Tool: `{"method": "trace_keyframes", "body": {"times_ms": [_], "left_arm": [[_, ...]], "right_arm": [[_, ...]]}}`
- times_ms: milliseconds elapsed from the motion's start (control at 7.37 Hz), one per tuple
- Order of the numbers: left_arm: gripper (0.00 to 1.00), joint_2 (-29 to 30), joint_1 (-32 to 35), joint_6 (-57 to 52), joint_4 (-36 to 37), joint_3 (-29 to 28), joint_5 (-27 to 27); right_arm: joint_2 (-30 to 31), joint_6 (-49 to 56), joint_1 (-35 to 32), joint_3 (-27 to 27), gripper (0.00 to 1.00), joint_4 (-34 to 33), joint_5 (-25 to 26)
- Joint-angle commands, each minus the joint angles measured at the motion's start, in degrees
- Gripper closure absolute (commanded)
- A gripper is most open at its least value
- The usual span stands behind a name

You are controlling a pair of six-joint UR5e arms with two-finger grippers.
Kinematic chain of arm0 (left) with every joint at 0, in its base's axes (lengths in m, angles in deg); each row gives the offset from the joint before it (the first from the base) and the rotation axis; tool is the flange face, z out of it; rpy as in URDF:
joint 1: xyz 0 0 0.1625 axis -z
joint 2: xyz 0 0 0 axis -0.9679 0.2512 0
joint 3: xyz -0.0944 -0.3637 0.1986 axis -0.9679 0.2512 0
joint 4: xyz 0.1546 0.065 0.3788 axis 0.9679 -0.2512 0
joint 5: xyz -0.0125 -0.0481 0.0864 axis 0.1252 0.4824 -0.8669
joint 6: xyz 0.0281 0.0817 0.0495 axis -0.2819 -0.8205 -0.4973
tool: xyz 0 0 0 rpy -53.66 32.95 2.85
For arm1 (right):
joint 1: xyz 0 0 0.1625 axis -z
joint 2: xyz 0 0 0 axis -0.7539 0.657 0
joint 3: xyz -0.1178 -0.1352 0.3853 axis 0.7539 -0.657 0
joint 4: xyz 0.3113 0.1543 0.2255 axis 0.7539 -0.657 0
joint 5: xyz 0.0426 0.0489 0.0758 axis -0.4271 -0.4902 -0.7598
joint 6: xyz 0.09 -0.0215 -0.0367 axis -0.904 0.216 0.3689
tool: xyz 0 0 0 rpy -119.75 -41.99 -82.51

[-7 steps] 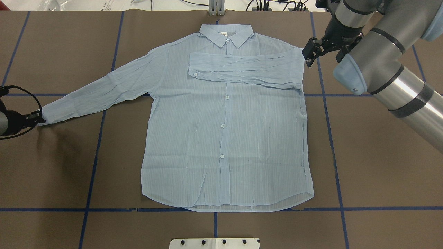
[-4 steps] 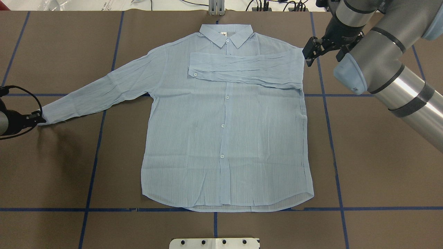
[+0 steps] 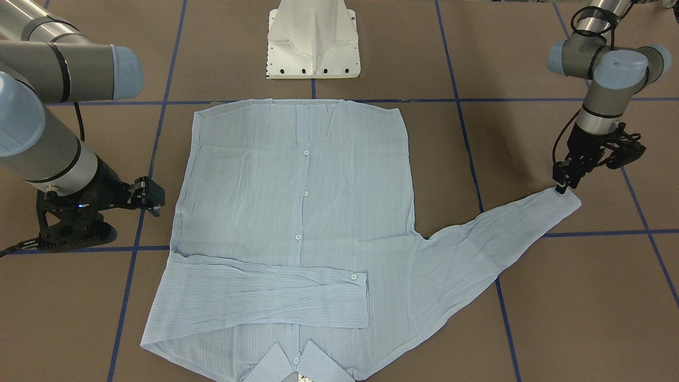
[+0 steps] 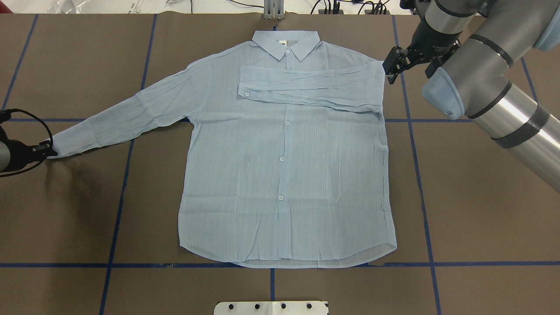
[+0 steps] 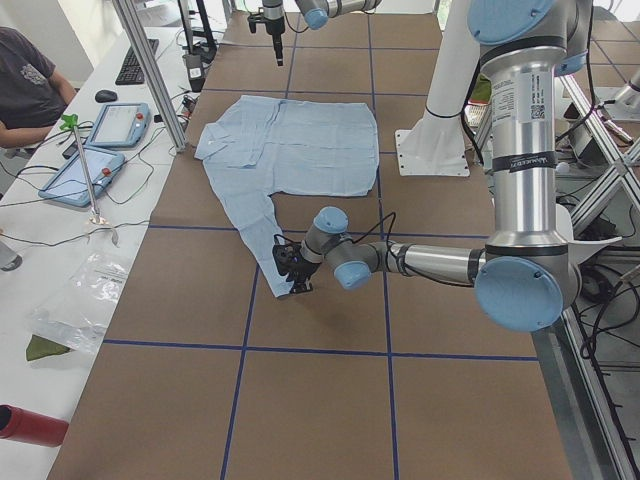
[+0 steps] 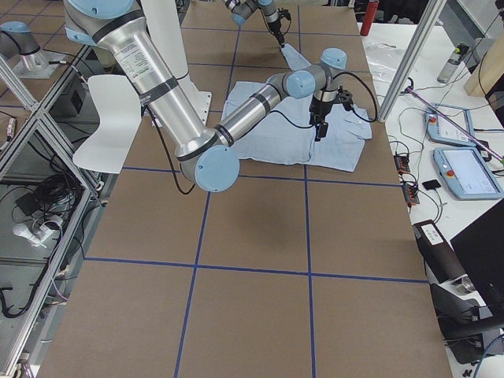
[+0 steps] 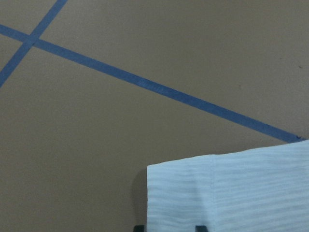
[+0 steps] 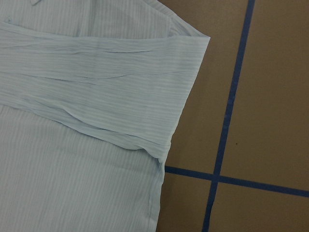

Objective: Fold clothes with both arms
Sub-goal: 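Raise the right gripper away while the left gripper grasps the other cuff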

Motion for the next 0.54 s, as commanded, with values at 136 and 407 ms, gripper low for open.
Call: {"method": "trace_keyframes", "body": {"times_ms": [136, 407], "left_arm": [[0.57, 0.0, -0.1, 0.0, 0.0, 0.0, 0.0], [0.99, 0.0, -0.1, 0.0, 0.0, 0.1, 0.0]], "right_arm": [[0.0, 0.0, 0.0, 0.2, 0.0, 0.0, 0.0], [0.3, 0.0, -0.1, 0.2, 0.0, 0.0, 0.0]]}}
